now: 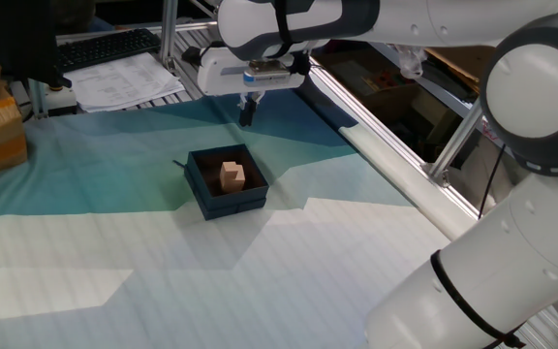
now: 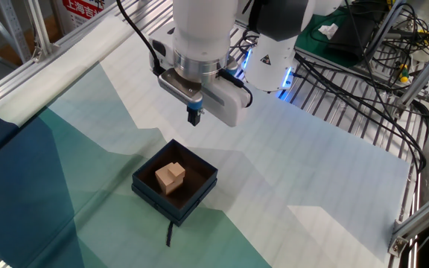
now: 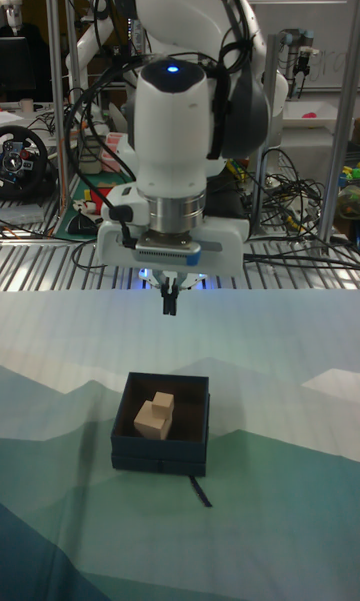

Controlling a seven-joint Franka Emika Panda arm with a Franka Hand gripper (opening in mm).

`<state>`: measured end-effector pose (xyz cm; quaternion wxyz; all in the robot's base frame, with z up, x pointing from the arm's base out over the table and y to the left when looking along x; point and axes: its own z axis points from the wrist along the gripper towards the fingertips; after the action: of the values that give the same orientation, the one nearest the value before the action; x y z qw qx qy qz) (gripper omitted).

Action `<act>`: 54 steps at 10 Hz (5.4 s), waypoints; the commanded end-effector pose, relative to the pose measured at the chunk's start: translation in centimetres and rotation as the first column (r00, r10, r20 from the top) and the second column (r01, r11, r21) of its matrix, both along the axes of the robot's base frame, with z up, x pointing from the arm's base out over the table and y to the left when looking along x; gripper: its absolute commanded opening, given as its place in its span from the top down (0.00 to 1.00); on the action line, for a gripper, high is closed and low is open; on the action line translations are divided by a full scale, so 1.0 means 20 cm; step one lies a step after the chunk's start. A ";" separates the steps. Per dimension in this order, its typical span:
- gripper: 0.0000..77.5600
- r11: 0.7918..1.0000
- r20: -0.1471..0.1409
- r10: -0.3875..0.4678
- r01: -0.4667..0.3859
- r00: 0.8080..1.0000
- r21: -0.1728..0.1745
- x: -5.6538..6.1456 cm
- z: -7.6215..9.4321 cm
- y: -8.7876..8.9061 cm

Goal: Take everything out of the gift box

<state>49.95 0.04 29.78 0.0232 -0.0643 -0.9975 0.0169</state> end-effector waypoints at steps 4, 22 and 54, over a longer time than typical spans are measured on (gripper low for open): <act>1.00 1.000 0.002 0.011 -0.011 1.000 0.000 0.00 -0.02 0.00; 1.00 1.000 0.031 0.017 -0.018 0.999 0.022 0.09 -0.39 -0.08; 1.00 0.999 0.051 -0.041 0.039 0.998 0.035 0.15 -0.58 -0.02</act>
<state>52.76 -0.36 18.13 0.0006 -0.0842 -0.9964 -0.0020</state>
